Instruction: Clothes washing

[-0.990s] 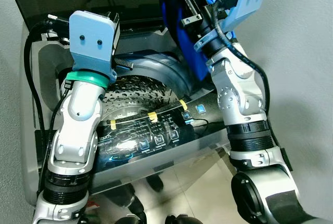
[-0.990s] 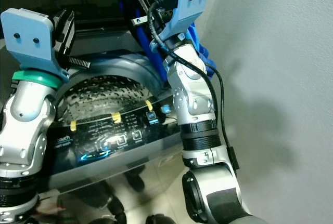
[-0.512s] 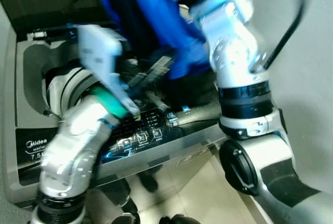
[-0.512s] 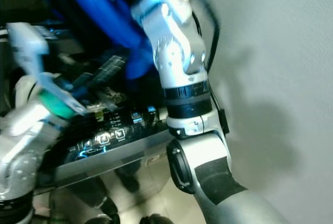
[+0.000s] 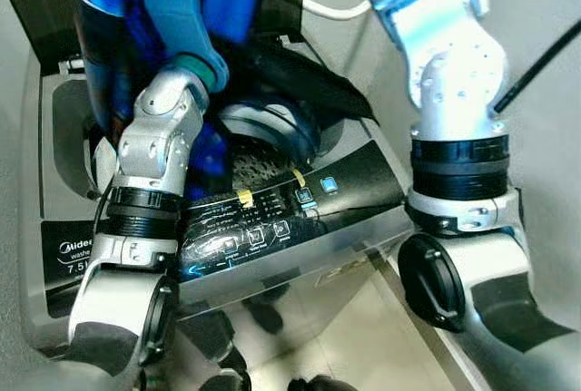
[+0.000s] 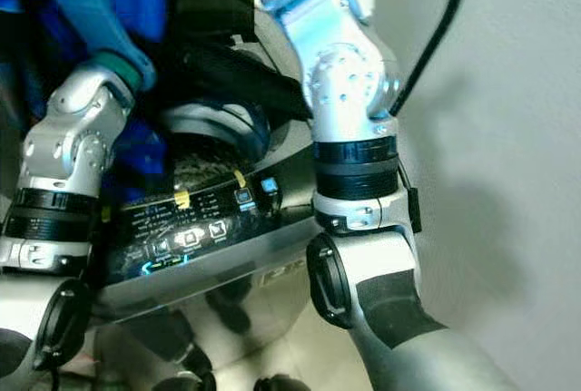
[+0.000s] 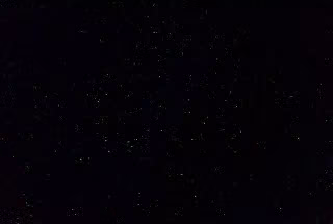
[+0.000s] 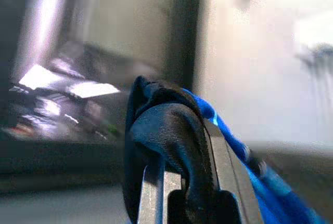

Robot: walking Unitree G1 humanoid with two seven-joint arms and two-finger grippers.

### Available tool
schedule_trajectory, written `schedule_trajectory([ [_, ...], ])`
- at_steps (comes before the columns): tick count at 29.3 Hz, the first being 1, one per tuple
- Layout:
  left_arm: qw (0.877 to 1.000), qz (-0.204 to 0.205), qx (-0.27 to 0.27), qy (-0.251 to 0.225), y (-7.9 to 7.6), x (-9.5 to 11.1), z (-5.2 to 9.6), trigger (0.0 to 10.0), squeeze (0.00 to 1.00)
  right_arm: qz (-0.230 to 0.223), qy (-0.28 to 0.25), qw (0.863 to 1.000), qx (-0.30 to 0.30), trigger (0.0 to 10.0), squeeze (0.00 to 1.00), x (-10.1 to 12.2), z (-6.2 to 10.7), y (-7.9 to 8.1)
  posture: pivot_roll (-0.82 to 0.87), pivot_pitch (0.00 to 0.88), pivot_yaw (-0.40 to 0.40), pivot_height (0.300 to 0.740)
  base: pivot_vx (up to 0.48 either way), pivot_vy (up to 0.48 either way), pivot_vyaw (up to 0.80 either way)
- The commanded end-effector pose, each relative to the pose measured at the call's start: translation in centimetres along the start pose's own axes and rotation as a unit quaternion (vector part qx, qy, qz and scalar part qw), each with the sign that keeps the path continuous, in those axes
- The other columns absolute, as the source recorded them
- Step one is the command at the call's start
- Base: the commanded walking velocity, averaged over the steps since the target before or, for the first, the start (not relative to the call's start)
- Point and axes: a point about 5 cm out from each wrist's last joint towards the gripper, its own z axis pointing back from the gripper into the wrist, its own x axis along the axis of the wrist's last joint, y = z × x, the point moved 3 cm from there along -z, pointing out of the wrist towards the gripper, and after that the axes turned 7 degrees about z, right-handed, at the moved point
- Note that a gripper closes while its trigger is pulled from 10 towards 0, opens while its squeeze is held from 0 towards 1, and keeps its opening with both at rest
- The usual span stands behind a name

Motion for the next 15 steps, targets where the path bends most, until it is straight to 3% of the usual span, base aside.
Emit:
schedule_trajectory([
  [1,0.997,-0.026,0.063,-0.026,4.5,2.1,1.6,10.0,0.00,0.077,0.116,0.986,-0.093,10.0,0.00,-4.8,3.0,-2.9,0.03,0.015,0.029,0.740,0.000,0.000,0.00],
  [2,0.997,-0.026,0.063,-0.026,4.5,2.1,1.6,10.0,0.00,0.077,0.116,0.986,-0.093,10.0,0.00,-4.8,3.0,-2.9,0.03,0.015,0.029,0.740,0.000,0.000,0.00],
  [3,0.999,-0.035,0.034,-0.005,4.4,1.5,2.6,10.0,0.00,0.118,0.165,0.972,-0.114,10.0,0.00,-6.8,3.4,-3.3,0.04,0.021,0.028,0.740,0.000,0.000,0.00],
  [5,0.999,-0.035,0.034,-0.005,4.4,1.5,2.6,10.0,0.00,0.118,0.165,0.972,-0.114,10.0,0.00,-6.8,3.4,-3.3,0.04,0.021,0.028,0.740,0.000,0.000,0.00],
  [7,0.991,-0.056,-0.090,0.083,0.4,-2.4,6.3,10.0,0.00,0.169,0.221,0.953,-0.119,10.0,0.00,-9.6,2.5,-2.4,0.06,0.036,0.021,0.740,0.000,0.000,0.00],
  [9,0.977,-0.029,-0.160,0.140,-3.3,-5.4,9.7,10.0,0.00,0.181,0.251,0.947,-0.082,10.0,0.00,-11.9,1.6,-0.2,0.08,0.049,0.015,0.740,0.000,0.000,0.00],
  [10,0.977,-0.029,-0.160,0.140,-3.3,-5.4,9.7,10.0,0.00,0.181,0.251,0.947,-0.082,10.0,0.00,-11.9,1.6,-0.2,0.08,0.049,0.015,0.740,0.000,0.000,0.00],
  [12,0.963,0.010,-0.201,0.178,-6.1,-6.9,12.3,10.0,0.00,0.188,0.274,0.942,-0.051,10.0,0.00,-13.6,1.2,1.6,0.09,0.055,0.009,0.740,0.000,0.000,0.00],
  [15,0.959,0.014,-0.214,0.186,-6.7,-7.1,13.0,10.0,0.00,0.175,0.273,0.945,-0.047,10.0,0.00,-13.8,1.1,1.9,0.09,0.059,0.007,0.740,0.000,0.000,0.00],
])
